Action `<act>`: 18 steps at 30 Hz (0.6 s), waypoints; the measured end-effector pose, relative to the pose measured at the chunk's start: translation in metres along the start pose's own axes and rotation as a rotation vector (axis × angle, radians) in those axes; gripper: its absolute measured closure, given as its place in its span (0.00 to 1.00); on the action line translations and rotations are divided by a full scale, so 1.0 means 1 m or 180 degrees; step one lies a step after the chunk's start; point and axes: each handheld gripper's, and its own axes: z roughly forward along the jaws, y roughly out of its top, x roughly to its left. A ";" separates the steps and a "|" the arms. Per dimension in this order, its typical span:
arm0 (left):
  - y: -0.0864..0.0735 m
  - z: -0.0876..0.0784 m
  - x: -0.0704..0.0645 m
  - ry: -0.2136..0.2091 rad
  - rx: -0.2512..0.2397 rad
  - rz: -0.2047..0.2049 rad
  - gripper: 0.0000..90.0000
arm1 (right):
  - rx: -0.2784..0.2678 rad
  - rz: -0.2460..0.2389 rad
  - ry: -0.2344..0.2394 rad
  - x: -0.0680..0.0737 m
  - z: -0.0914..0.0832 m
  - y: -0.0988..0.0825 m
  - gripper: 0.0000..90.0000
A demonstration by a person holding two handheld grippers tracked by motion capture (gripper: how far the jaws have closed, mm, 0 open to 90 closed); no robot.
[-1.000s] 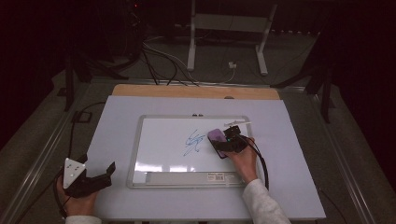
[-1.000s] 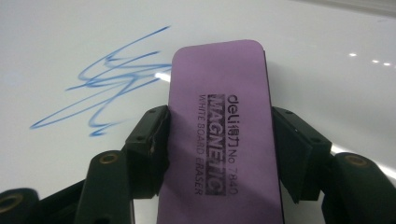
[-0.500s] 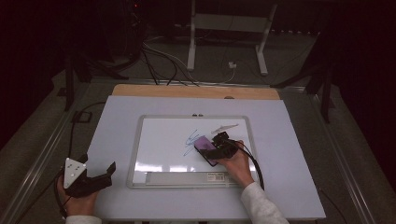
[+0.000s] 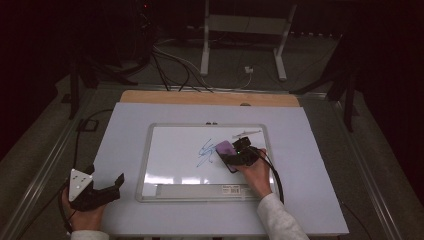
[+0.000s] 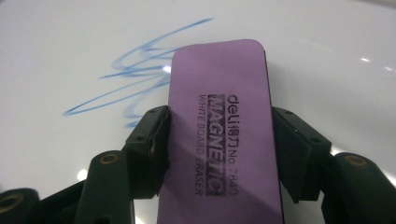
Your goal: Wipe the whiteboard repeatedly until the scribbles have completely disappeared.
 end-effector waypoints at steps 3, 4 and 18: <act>0.000 0.000 0.000 0.0004 -0.0002 -0.0003 0.01 | 0.0051 -0.0171 0.0199 0.015 0.002 -0.001 0.46; 0.000 0.000 0.000 0.0005 -0.0005 -0.0007 0.01 | 0.0062 -0.0210 0.0245 0.019 0.003 -0.002 0.46; 0.000 0.000 0.001 0.0004 -0.0014 -0.0014 0.01 | 0.0015 -0.0057 0.0033 0.001 0.002 0.002 0.46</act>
